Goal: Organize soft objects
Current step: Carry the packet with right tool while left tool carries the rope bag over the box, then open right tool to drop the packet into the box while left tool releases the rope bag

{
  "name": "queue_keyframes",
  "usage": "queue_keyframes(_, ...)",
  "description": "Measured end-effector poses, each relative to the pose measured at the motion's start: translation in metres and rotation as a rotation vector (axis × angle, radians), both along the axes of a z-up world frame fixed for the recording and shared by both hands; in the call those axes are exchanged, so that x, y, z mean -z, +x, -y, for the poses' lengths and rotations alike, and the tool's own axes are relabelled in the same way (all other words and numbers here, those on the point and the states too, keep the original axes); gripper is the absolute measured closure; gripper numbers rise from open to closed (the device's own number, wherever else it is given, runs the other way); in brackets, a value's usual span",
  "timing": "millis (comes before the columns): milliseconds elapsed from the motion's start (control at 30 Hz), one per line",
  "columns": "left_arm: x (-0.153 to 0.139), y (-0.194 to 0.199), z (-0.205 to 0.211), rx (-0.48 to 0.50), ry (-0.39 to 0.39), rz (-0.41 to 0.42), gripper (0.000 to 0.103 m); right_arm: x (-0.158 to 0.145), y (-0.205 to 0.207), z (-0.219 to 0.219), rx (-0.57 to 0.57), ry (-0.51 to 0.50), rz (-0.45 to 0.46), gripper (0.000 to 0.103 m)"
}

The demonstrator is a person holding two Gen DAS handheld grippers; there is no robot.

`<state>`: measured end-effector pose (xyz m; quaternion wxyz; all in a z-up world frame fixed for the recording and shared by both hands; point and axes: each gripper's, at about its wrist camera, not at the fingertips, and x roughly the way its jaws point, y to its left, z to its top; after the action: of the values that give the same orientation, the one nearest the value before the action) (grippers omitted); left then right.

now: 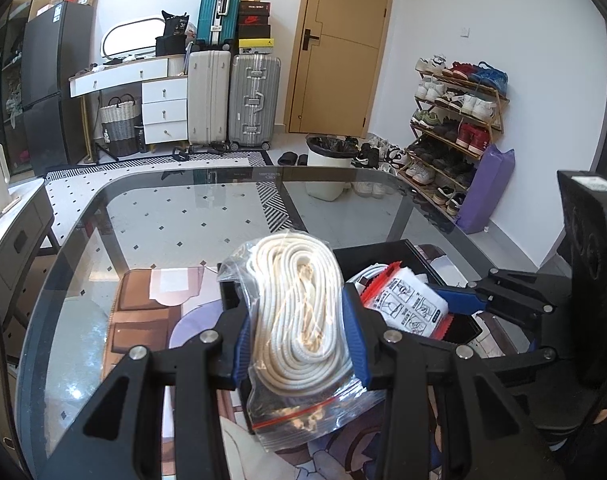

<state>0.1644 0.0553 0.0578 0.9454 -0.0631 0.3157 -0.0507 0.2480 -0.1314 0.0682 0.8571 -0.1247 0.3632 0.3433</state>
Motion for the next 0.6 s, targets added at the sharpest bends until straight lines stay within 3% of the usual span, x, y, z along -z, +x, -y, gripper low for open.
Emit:
queue_keyframes(133,0.004,0.006,0.005,0.017,0.002,-0.011,0.064,0.000,-0.001,0.004,0.031,-0.053,0.030,0.057)
queue_keyframes(600,0.020,0.022,0.016,0.051,-0.006,-0.056,0.064,0.007,0.002,0.010,0.016,-0.039,0.025,0.055)
